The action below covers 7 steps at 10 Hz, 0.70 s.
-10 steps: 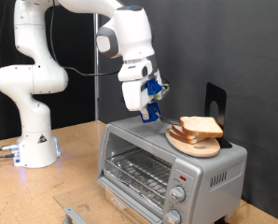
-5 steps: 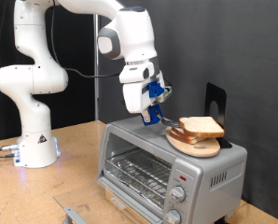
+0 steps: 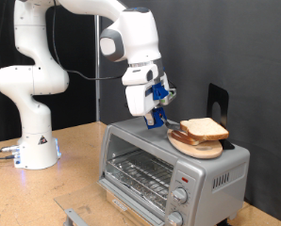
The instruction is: Make a piece of toast with the oven
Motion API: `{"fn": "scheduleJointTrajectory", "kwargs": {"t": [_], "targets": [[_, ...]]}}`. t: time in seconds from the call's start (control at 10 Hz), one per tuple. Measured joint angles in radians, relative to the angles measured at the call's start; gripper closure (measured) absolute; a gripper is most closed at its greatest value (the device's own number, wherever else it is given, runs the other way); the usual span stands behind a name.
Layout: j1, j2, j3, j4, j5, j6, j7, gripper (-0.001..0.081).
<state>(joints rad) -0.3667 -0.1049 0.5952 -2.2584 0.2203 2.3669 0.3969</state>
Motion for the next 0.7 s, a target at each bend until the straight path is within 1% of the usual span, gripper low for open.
{"fn": "scheduleJointTrajectory", "kwargs": {"t": [0.7], "targets": [[-0.003,0.052,-0.006,0.044,-0.053,0.002,0.049,0.0413]]}}
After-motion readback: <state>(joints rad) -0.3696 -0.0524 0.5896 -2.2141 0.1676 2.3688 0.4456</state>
